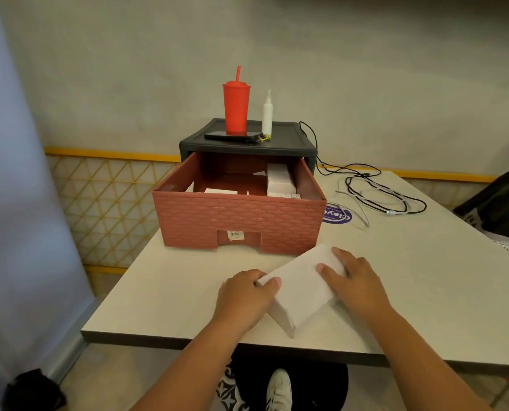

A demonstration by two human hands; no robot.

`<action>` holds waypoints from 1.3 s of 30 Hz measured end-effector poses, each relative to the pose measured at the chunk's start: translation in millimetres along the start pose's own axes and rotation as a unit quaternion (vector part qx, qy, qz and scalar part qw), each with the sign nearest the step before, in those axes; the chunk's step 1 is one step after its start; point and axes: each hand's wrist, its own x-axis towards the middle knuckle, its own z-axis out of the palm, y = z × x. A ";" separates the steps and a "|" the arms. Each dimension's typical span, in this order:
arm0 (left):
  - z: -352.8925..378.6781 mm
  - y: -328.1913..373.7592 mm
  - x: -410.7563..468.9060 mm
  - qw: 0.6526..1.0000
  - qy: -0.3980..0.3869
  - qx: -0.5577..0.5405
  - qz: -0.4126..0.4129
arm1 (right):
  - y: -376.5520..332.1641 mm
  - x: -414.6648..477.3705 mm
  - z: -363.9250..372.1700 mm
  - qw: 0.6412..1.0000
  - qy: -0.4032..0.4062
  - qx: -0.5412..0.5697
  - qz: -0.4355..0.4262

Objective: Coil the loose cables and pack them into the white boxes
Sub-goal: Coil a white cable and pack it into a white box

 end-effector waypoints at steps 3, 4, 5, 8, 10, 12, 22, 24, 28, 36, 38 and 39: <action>-9.7 -6.0 6.1 0.996 0.077 -0.021 -0.032 | 0.6 -9.9 6.8 0.999 0.044 0.028 -0.007; -11.9 -6.9 7.0 0.994 0.092 -0.032 -0.047 | 0.1 -14.6 9.7 0.998 0.045 0.039 -0.010; -13.9 -7.4 7.4 0.992 0.102 -0.045 -0.064 | -0.8 -19.3 12.1 0.998 0.042 0.046 -0.015; -15.8 -5.5 5.9 0.987 0.111 -0.067 -0.093 | -5.9 -27.7 17.5 0.998 0.034 0.050 -0.029; -14.7 -6.6 2.4 0.985 0.116 -0.074 -0.106 | -10.2 -29.6 20.9 0.999 0.025 0.036 -0.031; -15.9 -9.1 -4.2 0.982 0.123 -0.099 -0.103 | -13.5 -31.2 24.8 0.999 0.013 0.023 -0.043; -31.6 -15.0 -20.5 0.963 0.161 -0.217 0.018 | -24.4 -33.7 27.0 0.993 -0.024 0.090 -0.073; -40.5 -8.1 -19.3 0.955 0.177 -0.236 0.016 | -31.1 -31.6 21.0 0.987 -0.022 0.138 -0.079; -69.7 9.9 -11.3 0.939 0.169 -0.298 0.039 | -56.2 -25.9 -0.3 0.980 -0.003 0.161 -0.120; -127.8 57.6 21.5 0.922 0.198 -0.325 0.069 | -140.7 -2.9 -53.2 0.928 -0.289 0.152 -0.179; -139.1 60.9 39.5 0.917 0.224 -0.321 0.076 | -157.9 8.8 -53.7 0.921 -0.295 0.171 -0.187; -144.5 60.3 49.9 0.918 0.238 -0.306 0.085 | -165.9 17.9 -51.1 0.923 -0.288 0.177 -0.184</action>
